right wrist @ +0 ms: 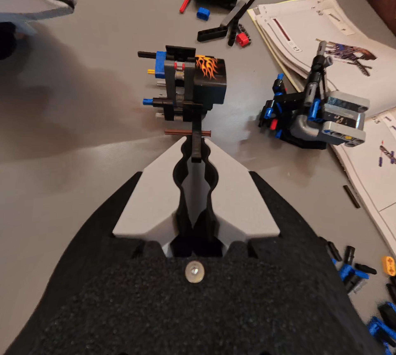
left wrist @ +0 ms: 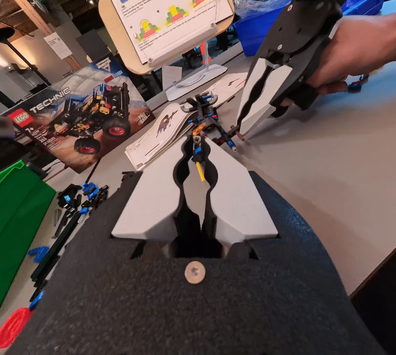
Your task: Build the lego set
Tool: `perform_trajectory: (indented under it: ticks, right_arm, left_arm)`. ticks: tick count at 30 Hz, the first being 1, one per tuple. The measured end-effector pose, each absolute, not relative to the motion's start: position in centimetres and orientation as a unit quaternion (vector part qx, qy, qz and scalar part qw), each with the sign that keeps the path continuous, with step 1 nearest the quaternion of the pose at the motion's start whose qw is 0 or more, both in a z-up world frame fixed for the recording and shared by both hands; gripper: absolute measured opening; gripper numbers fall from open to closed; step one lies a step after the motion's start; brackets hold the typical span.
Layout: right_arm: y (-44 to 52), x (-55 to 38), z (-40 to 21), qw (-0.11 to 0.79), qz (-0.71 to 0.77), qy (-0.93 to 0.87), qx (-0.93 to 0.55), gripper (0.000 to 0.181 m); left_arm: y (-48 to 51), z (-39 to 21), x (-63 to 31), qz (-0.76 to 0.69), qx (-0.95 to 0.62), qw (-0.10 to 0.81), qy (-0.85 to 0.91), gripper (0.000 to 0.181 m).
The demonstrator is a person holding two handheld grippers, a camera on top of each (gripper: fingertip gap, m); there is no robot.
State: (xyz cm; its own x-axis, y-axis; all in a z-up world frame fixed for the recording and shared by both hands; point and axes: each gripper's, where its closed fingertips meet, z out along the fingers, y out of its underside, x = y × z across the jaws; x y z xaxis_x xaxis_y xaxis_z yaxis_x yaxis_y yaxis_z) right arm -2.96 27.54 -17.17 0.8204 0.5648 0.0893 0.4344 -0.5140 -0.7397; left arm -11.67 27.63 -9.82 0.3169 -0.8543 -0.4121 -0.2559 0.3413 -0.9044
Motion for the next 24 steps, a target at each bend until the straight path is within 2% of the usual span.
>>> perform_trajectory:
  ticks: [1, 5, 18, 24]
  right_arm:
    - [27.5, -2.9, -17.4, 0.393, 0.086, -0.286, -0.870, 0.007]
    - [27.6, -2.7, -17.7, 0.389, 0.088, -0.278, -0.874, 0.010]
    - [27.7, -3.2, -17.4, 0.405, 0.103, -0.318, -0.851, 0.037]
    - [28.1, -3.5, -17.2, 0.419, 0.084, -0.338, -0.838, 0.032]
  left_arm:
    - [27.7, -9.8, -11.8, -0.238, -0.518, 0.624, 0.534, 0.005]
    - [27.6, -9.9, -11.7, -0.235, -0.510, 0.626, 0.541, 0.005]
    - [27.2, -10.1, -11.5, -0.232, -0.497, 0.627, 0.553, 0.005]
    - [27.1, -10.1, -11.5, -0.231, -0.496, 0.626, 0.555, 0.005]
